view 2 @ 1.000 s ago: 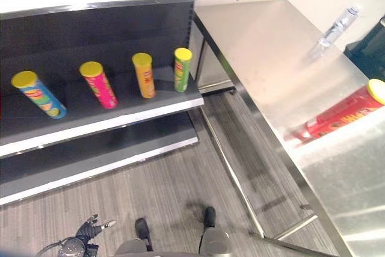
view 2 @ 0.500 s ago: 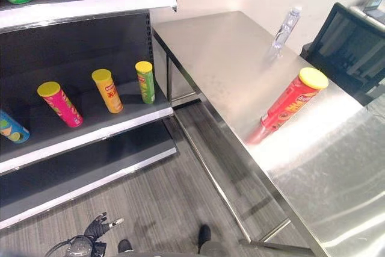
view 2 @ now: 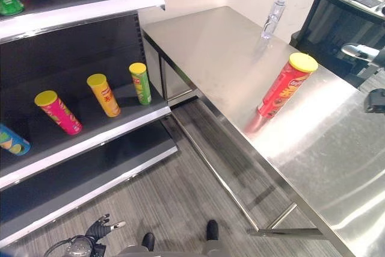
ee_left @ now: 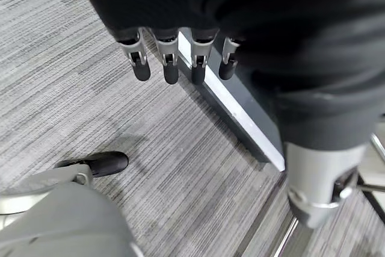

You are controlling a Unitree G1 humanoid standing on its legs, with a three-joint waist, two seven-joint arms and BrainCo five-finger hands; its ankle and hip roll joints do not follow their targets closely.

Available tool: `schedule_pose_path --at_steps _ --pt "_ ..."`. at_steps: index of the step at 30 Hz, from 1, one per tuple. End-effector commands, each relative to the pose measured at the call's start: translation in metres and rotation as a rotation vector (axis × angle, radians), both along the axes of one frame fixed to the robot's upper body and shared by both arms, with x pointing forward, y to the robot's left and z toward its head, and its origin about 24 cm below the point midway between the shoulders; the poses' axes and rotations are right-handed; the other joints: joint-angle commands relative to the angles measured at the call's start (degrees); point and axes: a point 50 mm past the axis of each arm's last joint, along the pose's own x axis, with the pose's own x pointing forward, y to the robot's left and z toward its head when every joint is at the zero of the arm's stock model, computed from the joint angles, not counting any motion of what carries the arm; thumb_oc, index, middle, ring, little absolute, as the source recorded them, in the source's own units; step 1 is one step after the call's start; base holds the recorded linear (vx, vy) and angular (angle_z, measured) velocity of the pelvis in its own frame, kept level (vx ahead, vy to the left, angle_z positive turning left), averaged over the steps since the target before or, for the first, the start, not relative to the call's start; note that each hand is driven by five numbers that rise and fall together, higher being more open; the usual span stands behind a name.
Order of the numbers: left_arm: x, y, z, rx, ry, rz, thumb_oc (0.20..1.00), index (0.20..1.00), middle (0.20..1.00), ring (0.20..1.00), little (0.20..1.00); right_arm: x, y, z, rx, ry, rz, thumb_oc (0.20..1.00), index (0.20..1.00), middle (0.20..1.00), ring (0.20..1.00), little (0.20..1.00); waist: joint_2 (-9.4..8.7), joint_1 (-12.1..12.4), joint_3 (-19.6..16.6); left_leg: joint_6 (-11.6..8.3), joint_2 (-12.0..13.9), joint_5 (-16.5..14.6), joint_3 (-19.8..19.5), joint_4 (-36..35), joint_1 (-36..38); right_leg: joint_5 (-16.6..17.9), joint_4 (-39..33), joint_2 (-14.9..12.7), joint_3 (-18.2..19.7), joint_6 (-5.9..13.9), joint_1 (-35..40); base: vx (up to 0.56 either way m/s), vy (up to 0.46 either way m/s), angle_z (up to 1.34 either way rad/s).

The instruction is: Put the goods on the table back onto the shelves and tidy them up.

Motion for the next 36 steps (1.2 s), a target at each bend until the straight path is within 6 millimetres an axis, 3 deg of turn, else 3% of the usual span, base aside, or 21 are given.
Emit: schedule_pose_path --at_steps 1,6,18,36 --pt "0.002 0.008 0.002 0.015 -0.015 0.016 1.000 1.000 1.000 1.000 1.000 -0.006 -0.002 0.035 -0.162 -0.072 -0.065 1.000 1.000 1.000 1.000 1.000 0.97 1.9 -1.2 -1.44 1.4 -0.6 1.0 -0.8 -2.3 -8.8 2.2 5.4 -3.4 0.89 5.0 0.05 0.087 -0.23" --pt "-0.008 0.008 -0.002 0.020 0.022 0.021 1.000 1.000 1.000 1.000 1.000 -0.001 -0.007 0.027 -0.187 -0.020 -0.101 1.000 1.000 1.000 1.000 1.000 0.42 2.6 -1.4 -1.12 1.6 -1.1 1.6 -1.1 -1.6 -8.5 1.8 5.0 -3.0 1.27 4.9 0.05 0.043 -0.14" --pt "-0.009 0.003 -0.003 -0.007 0.024 0.029 1.000 1.000 1.000 1.000 1.000 0.016 0.007 0.006 -0.162 0.096 -0.008 1.000 1.000 1.000 1.000 1.000 -0.94 3.6 -0.4 -1.43 2.2 -0.7 0.7 -1.6 -2.4 -8.3 0.6 5.3 -4.0 1.35 4.2 0.02 -0.007 0.00" --pt "-0.007 0.001 -0.004 0.001 0.024 0.035 1.000 1.000 1.000 1.000 1.000 0.024 0.004 -0.008 -0.262 0.181 -0.081 1.000 1.000 1.000 1.000 1.000 -0.79 4.5 0.2 -1.59 2.1 -0.7 -0.7 -1.6 -2.5 -8.9 0.5 5.1 -5.8 1.24 5.1 0.01 -0.007 0.05"
